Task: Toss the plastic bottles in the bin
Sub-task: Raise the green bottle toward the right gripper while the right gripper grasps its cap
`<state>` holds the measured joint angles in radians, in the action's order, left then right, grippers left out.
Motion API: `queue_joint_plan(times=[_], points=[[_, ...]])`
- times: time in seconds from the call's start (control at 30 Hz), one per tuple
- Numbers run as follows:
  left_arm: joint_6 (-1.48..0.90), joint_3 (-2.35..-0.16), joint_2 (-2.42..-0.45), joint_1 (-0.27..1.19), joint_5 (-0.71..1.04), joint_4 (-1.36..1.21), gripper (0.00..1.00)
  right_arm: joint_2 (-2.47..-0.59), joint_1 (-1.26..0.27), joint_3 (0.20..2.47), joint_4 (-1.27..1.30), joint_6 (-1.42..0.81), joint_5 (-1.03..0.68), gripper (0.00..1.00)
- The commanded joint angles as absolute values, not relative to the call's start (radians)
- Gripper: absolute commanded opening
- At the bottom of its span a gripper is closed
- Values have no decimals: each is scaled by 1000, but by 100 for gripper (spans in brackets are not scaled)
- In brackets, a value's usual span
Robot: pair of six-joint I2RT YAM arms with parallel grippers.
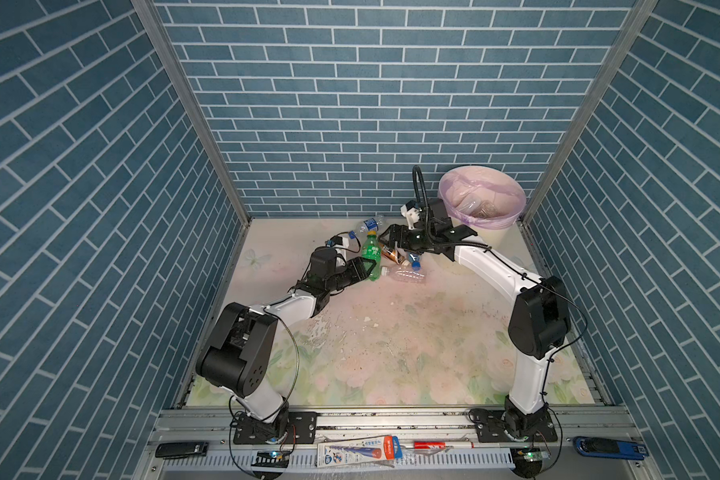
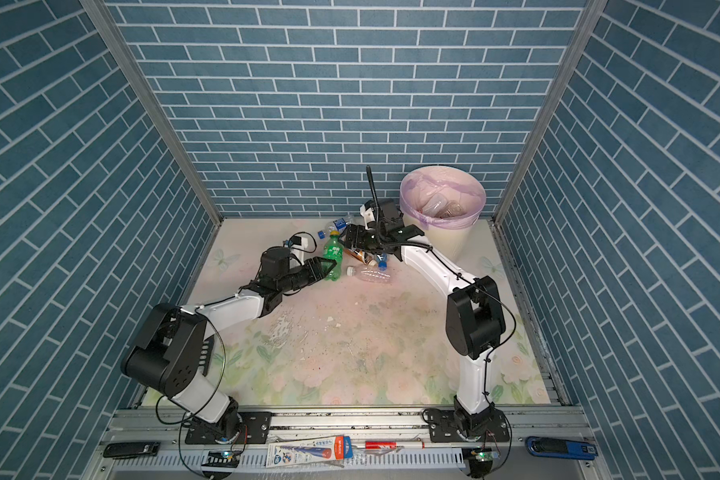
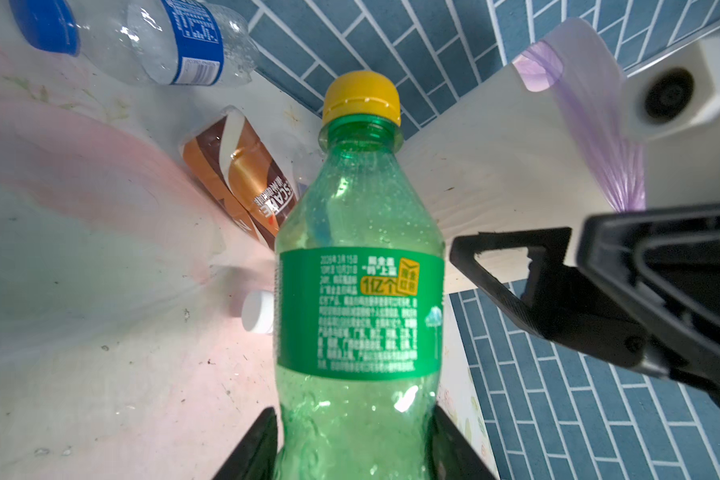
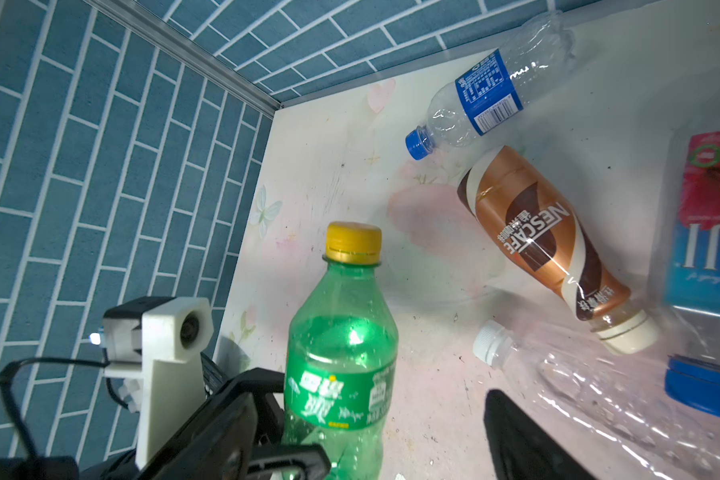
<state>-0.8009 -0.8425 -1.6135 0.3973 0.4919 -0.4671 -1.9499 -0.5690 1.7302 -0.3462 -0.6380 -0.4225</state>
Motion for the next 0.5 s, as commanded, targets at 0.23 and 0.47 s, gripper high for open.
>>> queue_joint_plan(times=[0.23,0.47], points=[[-787,-833,-1566,456,480,-487,51,-2048,-580,1861,-317,-719,-470,73],[-782,-838,-1562,460,482,-484,51,-2072,-581,1882,-337,-703,-452,61]])
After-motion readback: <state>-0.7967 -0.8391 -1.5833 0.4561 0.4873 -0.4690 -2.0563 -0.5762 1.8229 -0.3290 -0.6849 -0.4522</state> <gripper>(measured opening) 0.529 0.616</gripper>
